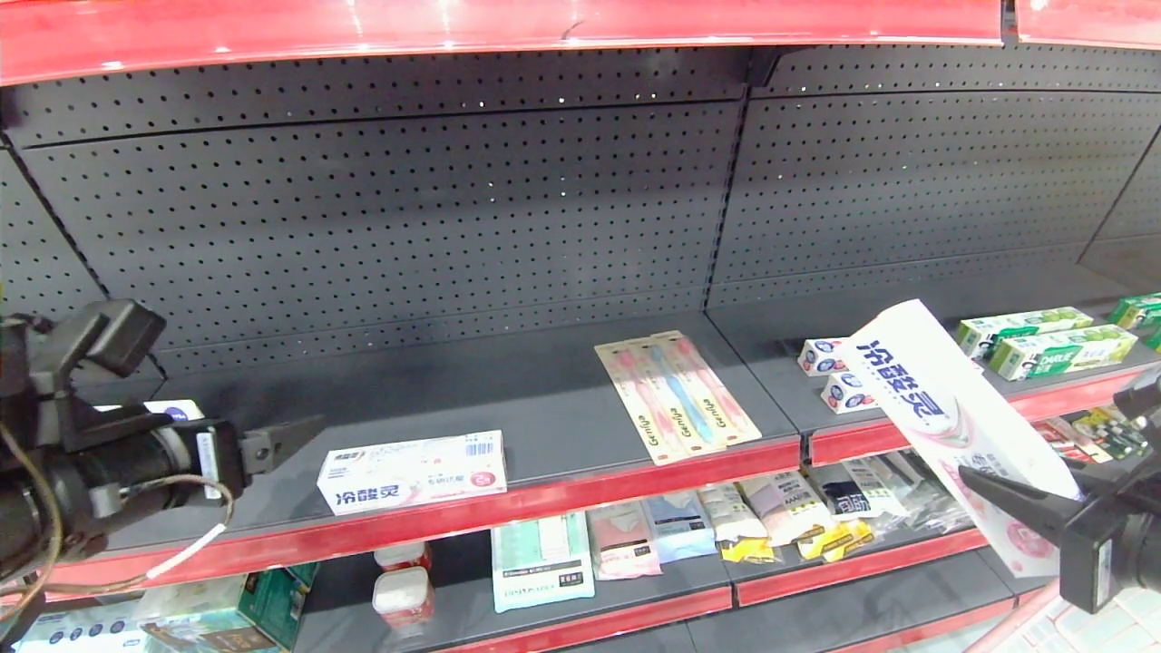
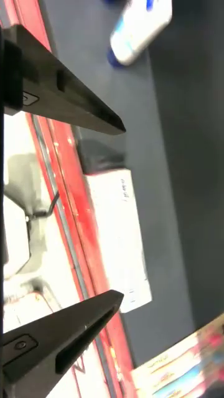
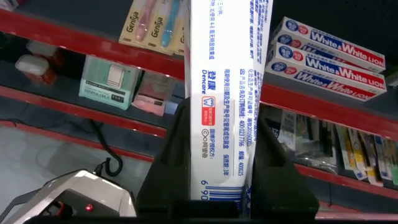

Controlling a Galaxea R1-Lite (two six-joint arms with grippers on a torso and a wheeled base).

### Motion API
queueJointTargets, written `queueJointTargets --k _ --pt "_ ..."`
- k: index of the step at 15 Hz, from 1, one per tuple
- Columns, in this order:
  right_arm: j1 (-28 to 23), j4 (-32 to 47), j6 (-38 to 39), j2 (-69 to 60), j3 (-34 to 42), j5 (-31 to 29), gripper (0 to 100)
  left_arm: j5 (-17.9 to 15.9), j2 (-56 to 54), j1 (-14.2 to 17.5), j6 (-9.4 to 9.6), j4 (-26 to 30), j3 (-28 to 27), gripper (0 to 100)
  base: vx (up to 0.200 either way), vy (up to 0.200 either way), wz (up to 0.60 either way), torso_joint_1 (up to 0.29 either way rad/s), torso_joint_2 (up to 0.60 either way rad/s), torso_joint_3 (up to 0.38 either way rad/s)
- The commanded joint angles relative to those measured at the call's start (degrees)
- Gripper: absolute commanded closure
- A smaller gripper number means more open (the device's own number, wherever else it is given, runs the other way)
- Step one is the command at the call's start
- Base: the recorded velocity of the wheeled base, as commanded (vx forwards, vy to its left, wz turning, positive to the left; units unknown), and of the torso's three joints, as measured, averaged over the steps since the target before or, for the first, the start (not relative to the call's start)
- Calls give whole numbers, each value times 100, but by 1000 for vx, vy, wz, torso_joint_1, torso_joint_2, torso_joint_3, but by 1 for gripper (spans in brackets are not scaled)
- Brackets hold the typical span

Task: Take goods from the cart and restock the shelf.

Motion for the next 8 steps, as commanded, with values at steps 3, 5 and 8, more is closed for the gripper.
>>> queueJointTargets --k 3,5,8 --pt "16 -3 -283 -56 -31 35 100 -360 -2661 0 789 691 905 0 0 0 0 0 0 0" --pt "16 -3 -380 -153 -57 35 100 -808 -3953 -18 1247 1465 1116 0 0 0 0 0 0 0" --pt "16 -3 -547 -206 -84 27 100 -993 -5052 -18 1642 2475 1081 0 0 0 0 0 0 0"
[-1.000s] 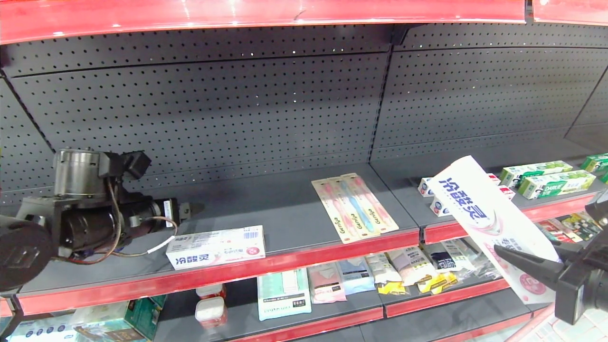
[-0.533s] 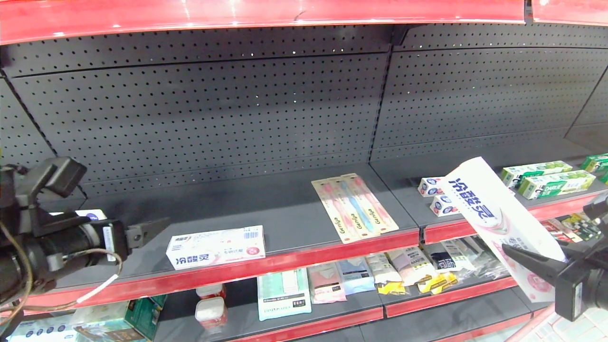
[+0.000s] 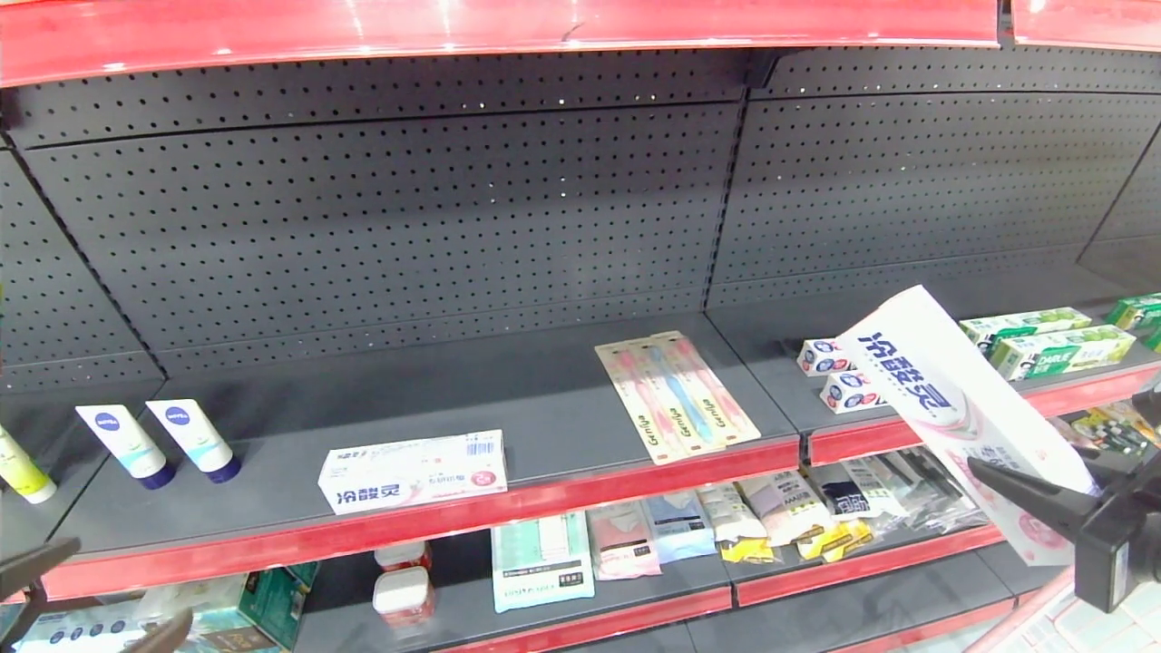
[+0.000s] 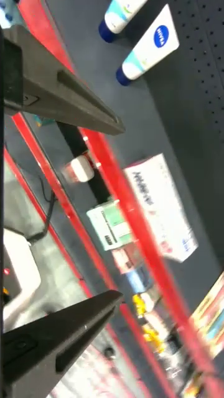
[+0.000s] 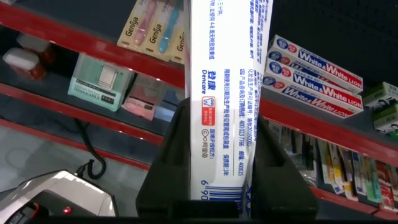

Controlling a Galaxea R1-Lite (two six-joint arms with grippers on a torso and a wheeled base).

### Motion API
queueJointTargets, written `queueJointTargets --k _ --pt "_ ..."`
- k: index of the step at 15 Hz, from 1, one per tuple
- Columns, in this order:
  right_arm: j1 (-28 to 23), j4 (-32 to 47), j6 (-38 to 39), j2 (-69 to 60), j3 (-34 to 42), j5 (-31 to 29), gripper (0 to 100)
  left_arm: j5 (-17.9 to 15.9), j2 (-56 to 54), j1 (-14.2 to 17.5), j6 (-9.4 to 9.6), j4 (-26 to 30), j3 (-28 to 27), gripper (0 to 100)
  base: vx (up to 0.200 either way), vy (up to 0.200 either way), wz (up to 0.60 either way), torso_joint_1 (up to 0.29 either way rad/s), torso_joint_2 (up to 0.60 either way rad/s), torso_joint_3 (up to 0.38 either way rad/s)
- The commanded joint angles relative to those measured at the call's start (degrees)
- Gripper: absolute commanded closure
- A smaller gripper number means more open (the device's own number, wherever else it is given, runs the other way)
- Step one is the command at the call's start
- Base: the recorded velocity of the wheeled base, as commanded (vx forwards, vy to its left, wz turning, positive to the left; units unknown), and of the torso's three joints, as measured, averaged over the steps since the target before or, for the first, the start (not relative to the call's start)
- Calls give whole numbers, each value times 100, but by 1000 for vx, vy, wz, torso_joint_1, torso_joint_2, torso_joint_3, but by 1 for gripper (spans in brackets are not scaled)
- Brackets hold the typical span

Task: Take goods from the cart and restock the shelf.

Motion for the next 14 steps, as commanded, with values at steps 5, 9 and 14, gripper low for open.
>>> queueJointTargets --k 5,9,14 --pt "0 0 -157 -49 -18 16 100 -144 -1997 -7 436 975 111 0 0 0 0 0 0 0" --pt "0 0 -157 -49 -9 7 100 -144 -2050 -7 445 975 111 0 0 0 150 2 1 2" --pt "0 0 -157 13 -1 7 100 -144 -2120 -7 445 993 163 0 0 0 600 3 -1 1"
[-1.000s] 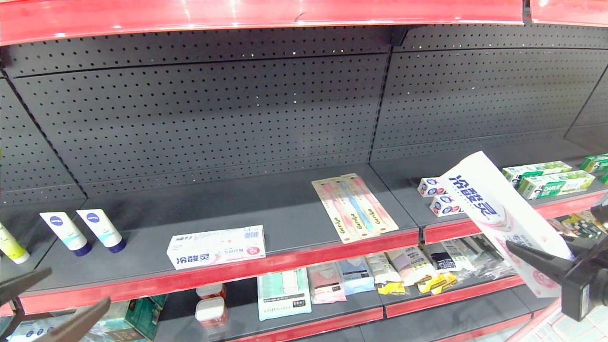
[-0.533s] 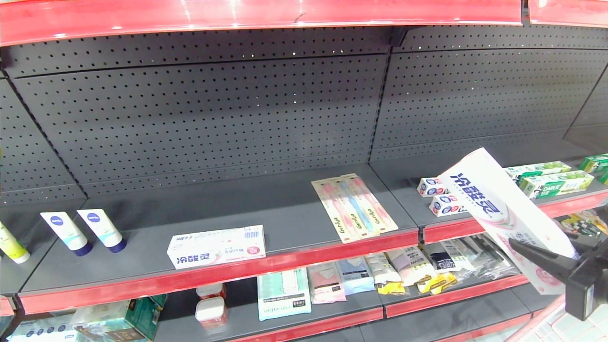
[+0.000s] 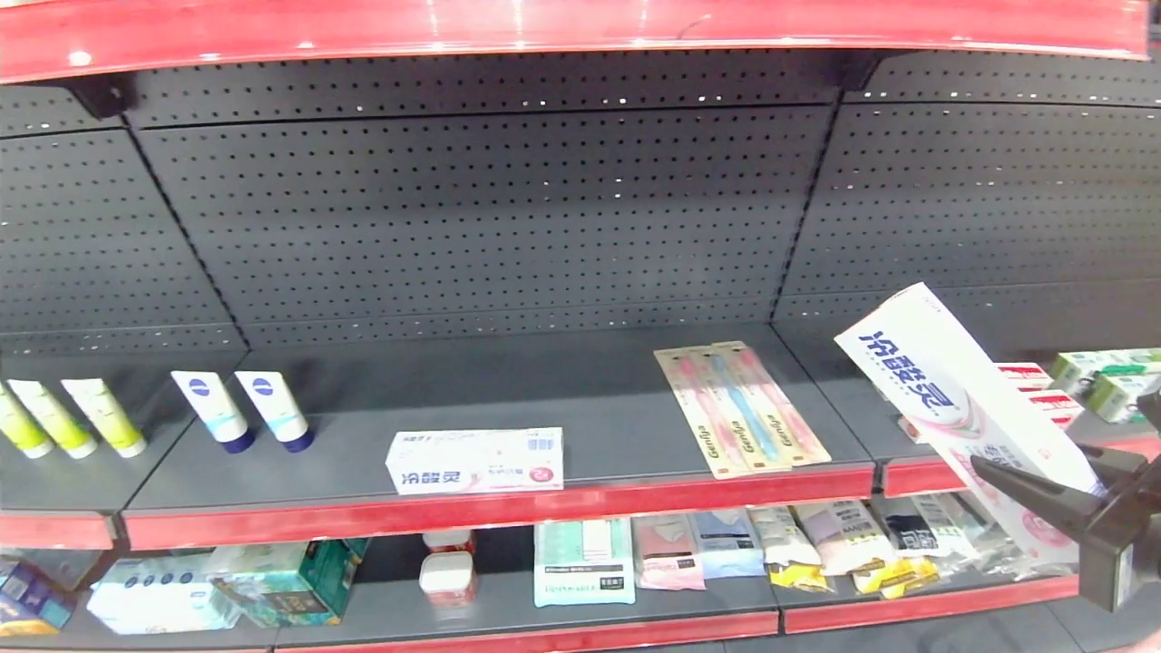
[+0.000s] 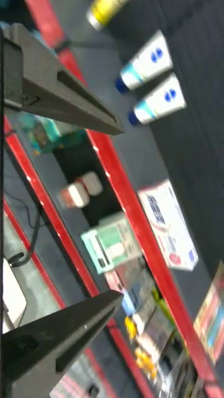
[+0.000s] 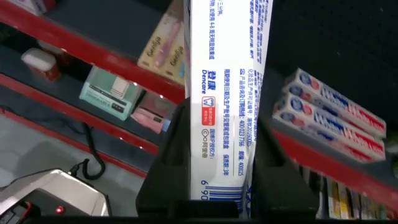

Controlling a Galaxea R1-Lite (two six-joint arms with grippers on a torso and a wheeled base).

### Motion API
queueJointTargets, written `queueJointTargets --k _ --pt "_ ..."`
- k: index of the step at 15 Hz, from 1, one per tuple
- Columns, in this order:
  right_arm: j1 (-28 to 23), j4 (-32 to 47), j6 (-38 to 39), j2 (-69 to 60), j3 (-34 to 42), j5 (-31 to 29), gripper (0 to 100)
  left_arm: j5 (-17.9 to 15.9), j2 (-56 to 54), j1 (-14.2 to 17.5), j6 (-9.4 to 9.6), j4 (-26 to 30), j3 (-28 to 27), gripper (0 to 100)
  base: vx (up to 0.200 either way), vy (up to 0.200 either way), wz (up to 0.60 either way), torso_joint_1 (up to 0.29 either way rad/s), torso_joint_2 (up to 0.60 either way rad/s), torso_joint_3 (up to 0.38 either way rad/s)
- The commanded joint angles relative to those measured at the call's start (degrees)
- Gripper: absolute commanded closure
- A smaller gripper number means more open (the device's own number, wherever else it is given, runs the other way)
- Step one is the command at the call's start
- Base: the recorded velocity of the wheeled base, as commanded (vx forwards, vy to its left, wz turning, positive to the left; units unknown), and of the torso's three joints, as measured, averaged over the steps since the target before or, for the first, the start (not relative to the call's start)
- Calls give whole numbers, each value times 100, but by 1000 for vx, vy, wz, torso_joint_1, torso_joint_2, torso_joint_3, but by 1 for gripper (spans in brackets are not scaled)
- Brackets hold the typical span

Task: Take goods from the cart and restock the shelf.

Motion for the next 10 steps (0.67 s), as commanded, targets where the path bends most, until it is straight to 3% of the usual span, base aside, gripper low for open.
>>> queueJointTargets --k 1,4,9,10 --pt "2 8 -3 45 1 -1 100 1 17 4 -1 -9 1 0 0 0 600 7 2 2" --pt "2 8 -3 115 -17 8 100 1 -1 4 -1 -18 80 0 0 0 600 -2 4 2" --pt "-15 -1 -3 273 -140 -1 100 -8 -221 4 8 -18 230 0 0 0 0 0 0 0" --pt "2 -10 -3 669 -562 16 100 19 -651 13 -1 -9 432 0 0 0 0 0 0 0"
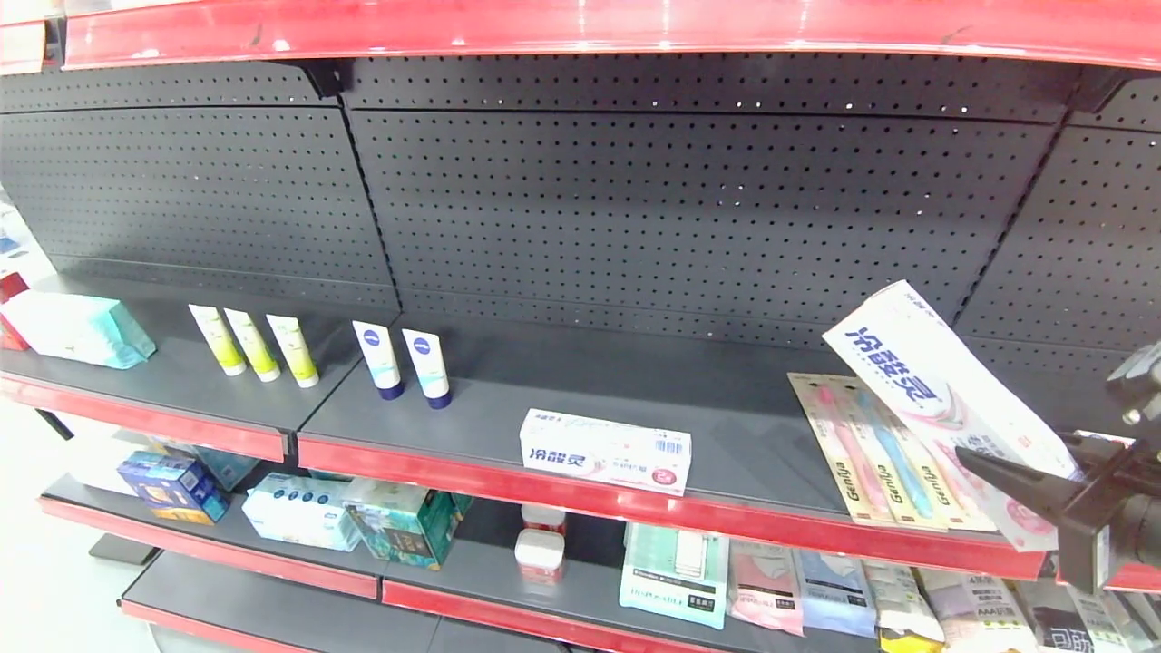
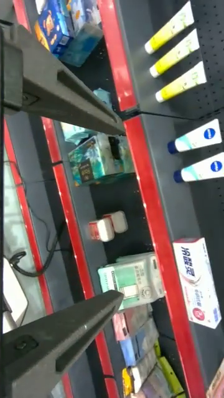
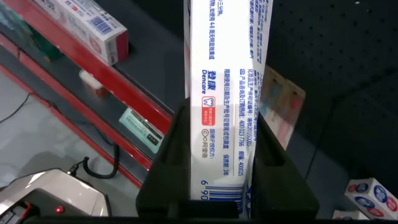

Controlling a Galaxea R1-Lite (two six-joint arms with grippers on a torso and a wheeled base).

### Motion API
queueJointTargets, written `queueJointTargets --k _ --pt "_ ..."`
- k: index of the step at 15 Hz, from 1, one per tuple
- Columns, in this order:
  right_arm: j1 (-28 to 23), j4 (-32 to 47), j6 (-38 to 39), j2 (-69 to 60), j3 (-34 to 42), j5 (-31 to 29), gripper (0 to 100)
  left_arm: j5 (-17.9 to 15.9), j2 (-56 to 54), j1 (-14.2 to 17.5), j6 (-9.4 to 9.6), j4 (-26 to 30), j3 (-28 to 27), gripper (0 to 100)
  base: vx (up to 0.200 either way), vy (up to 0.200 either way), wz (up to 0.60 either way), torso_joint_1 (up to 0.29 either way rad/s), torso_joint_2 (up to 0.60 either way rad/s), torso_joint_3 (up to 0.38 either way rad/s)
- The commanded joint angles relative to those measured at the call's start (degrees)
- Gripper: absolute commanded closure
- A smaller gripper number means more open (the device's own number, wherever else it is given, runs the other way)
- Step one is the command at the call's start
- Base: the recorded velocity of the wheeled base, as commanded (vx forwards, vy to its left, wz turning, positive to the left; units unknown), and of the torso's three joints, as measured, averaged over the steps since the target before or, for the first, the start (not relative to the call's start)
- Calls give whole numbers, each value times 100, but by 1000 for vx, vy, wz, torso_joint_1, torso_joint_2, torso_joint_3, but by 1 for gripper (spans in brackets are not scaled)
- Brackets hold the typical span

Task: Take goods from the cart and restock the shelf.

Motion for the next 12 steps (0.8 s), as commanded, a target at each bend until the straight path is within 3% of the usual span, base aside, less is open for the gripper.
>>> queueJointTargets --k 1,4,5,6,8,10,12 --pt "36 -17 -10 655 -559 112 100 119 -397 7 -5 -43 295 0 0 0 0 0 0 0" --pt "97 -8 -274 1367 -1191 464 100 506 -397 7 -57 -78 515 0 0 0 0 0 0 0" --pt "123 -26 -370 1807 -1552 508 100 919 -397 7 -93 -95 735 0 0 0 0 0 0 0" --pt "247 -88 -370 2035 -1728 508 100 1068 -397 7 -154 -280 928 0 0 0 0 0 0 0" --pt "387 -615 -370 2413 -1789 499 100 980 -397 7 -506 -842 1192 0 0 0 0 0 0 0" --pt "378 -799 -317 2422 -1728 499 100 778 -397 7 -532 -939 1271 0 0 0 0 0 0 0" --pt "123 -817 -291 2439 -1622 587 100 365 -397 7 -523 -1484 1517 0 0 0 0 0 0 0"
